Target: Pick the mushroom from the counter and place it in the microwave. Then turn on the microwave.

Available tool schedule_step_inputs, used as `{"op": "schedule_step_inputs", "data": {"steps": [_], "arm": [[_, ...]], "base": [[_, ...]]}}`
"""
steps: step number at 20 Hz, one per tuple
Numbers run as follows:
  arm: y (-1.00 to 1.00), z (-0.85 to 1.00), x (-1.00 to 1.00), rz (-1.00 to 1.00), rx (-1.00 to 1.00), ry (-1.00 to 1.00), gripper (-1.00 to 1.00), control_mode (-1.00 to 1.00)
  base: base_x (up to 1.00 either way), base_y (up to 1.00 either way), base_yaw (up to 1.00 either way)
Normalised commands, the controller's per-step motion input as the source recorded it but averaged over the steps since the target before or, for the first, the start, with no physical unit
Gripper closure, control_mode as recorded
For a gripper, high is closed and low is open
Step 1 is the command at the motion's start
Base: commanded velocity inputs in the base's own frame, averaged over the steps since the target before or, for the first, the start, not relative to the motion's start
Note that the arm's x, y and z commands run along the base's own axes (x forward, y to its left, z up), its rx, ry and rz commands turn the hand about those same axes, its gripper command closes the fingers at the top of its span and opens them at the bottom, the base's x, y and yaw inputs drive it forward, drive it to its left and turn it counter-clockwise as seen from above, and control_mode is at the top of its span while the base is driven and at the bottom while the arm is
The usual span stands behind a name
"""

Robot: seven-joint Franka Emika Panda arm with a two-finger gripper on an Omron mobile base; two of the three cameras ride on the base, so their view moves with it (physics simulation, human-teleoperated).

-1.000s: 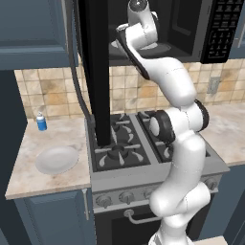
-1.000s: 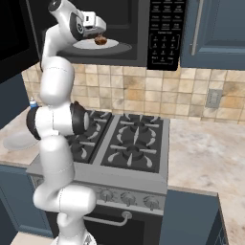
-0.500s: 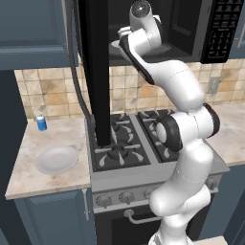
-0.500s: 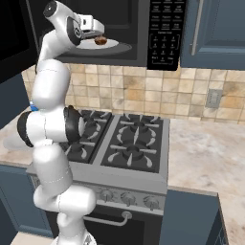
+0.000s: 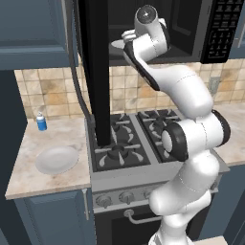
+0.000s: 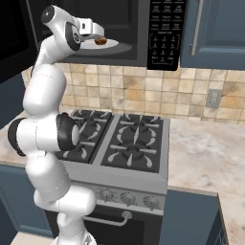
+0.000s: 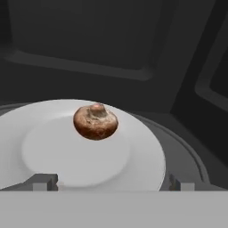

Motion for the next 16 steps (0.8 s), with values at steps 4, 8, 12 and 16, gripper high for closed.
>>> {"op": "schedule_step_inputs", "data": {"steps": [4,8,12,16], "arm": [[-0.06,0.05,-0.32,0.0,0.0,-0.01,-1.0,-1.0],[-0.06,0.1,-0.34,0.0,0.0,0.0,-1.0,-1.0],[-0.06,0.08,-0.36,0.0,0.0,0.0,-1.0,-1.0],[-0.05,0.04,-0.36,0.0,0.0,0.0,-1.0,-1.0]], "base": [[0.0,0.0,0.0],[0.0,0.0,0.0],[0.0,0.0,0.0],[0.0,0.0,0.0]]}}
